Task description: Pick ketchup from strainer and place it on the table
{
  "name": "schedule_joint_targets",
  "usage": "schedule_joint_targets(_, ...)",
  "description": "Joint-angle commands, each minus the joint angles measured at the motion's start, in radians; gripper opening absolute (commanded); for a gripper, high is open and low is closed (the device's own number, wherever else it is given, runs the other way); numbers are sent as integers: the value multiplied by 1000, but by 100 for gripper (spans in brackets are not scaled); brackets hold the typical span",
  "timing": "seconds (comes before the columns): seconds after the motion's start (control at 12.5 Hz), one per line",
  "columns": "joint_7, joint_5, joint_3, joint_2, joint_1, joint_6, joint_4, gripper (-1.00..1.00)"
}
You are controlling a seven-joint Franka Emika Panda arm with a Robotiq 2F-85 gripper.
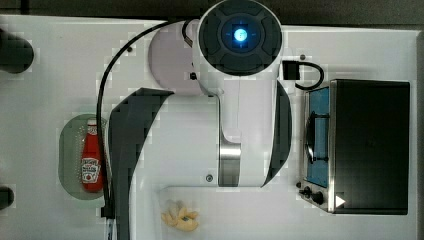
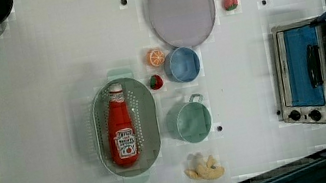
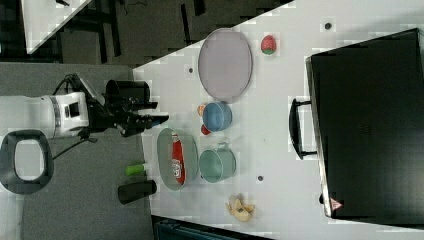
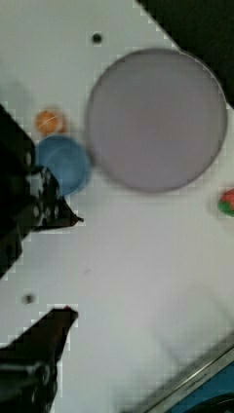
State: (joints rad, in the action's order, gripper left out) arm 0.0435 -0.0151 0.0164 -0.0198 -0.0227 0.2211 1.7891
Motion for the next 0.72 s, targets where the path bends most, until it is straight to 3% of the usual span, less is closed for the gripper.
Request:
schedule_joint_targets(0.08,-151,30,66,266,-106,-162,105,59)
schedule_joint_targets(0.24,-151,32,95,259,-99,-158,105,99)
schedule_joint_targets(0.72,-151,33,355,199,-72,-106,104,100)
